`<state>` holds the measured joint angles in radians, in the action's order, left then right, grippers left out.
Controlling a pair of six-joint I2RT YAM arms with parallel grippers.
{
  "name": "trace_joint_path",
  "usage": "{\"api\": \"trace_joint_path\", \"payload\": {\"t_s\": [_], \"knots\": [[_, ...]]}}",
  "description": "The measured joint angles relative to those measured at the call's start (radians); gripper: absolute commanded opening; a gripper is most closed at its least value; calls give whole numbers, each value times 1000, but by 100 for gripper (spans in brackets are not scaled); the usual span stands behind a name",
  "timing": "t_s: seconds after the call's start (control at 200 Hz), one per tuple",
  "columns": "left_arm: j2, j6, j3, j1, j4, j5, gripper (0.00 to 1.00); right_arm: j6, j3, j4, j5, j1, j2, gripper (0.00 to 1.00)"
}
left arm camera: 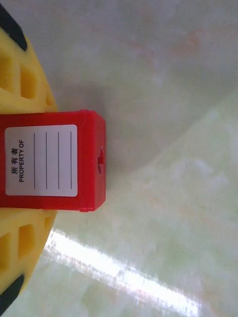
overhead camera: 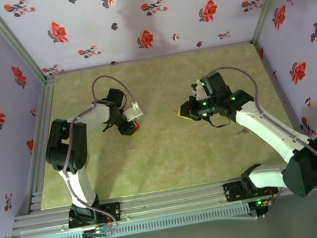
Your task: Unlock with the key
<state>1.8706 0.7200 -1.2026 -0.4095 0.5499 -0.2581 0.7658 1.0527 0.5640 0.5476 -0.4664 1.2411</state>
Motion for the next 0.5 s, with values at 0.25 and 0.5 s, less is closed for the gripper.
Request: {"api": "trace_joint_path", "payload": {"t_s": [0.25, 0.5], "knots": [[-277, 76, 52, -55, 0, -100, 10, -105, 61, 76, 71, 0, 0, 0], [-407, 178, 42, -197, 51, -166, 6, -232, 163, 198, 131, -50, 32, 0]]}}
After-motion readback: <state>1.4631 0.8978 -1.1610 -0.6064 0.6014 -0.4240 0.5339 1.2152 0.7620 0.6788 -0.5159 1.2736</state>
